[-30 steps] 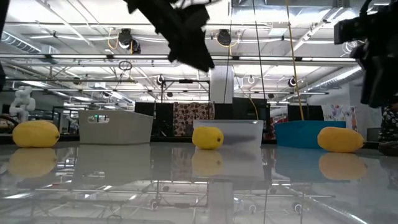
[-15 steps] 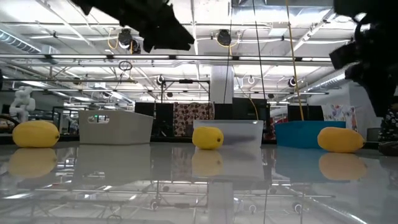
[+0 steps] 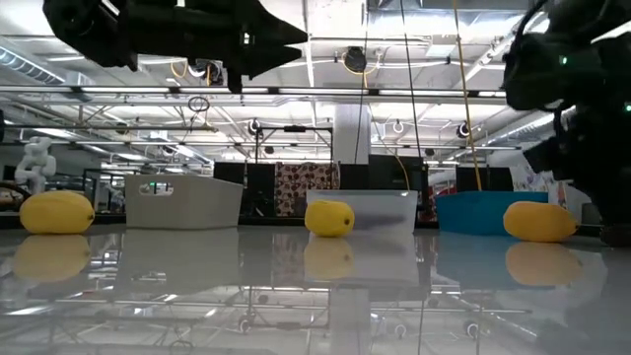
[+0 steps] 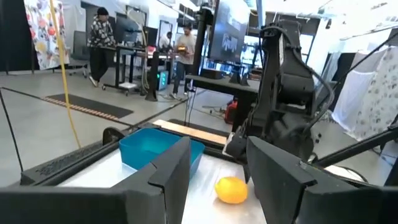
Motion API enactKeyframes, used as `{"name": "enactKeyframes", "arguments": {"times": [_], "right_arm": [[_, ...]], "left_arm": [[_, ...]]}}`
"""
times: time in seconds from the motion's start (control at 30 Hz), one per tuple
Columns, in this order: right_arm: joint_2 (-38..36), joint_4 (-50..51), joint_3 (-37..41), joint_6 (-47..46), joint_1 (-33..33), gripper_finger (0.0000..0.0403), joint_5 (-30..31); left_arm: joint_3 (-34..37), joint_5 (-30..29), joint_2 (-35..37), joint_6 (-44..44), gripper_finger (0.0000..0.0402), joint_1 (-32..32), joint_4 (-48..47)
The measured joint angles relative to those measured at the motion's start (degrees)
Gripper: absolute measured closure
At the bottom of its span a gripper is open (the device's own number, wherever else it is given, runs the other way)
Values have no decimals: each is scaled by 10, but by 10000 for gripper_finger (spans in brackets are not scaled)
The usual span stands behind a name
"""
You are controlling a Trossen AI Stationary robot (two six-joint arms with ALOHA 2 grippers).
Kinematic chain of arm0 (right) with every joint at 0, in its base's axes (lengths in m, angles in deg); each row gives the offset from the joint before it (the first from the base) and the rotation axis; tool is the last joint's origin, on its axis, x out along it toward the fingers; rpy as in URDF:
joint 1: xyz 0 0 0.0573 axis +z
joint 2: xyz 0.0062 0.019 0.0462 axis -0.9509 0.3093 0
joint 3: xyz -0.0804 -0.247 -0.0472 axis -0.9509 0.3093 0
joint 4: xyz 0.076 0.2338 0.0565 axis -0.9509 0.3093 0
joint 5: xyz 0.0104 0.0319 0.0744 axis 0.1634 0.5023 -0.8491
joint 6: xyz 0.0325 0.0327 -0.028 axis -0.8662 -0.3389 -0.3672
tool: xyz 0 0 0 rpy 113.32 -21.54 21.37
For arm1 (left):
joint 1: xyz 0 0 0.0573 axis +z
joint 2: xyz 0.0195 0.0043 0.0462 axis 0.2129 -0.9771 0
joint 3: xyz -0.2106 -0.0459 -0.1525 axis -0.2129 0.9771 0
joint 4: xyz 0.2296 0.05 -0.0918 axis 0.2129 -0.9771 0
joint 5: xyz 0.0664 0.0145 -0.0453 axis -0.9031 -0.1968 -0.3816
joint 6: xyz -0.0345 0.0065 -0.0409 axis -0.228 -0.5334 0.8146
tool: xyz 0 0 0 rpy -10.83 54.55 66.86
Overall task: Sort produce into baskets
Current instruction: Put the eggplant into the transparent bin
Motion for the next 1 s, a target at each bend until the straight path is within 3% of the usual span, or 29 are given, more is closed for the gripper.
{"name": "enactKeyframes", "arguments": {"times": [0.23, 0.57, 0.63, 0.87, 0.93, 1.0], "right_arm": [[13, -11, 1, -26, -5, 192, 3], [14, -6, -11, -61, -6, 381, -21], [14, 3, -29, -70, -6, 390, -24], [14, 39, -146, -64, -6, 366, -35], [14, 23, -183, -36, -6, 369, -9], [13, -13, -213, 8, -7, 375, 63]], "left_arm": [[-4, 23, 0, -9, 238, 0, -3], [-4, 33, 0, -49, 238, 16, -6], [-4, 33, 0, -48, 238, 21, -6], [-4, 33, 0, -46, 238, 24, -6], [-4, 33, 0, -46, 238, 24, -4], [-4, 33, 0, -45, 238, 24, -2]]}}
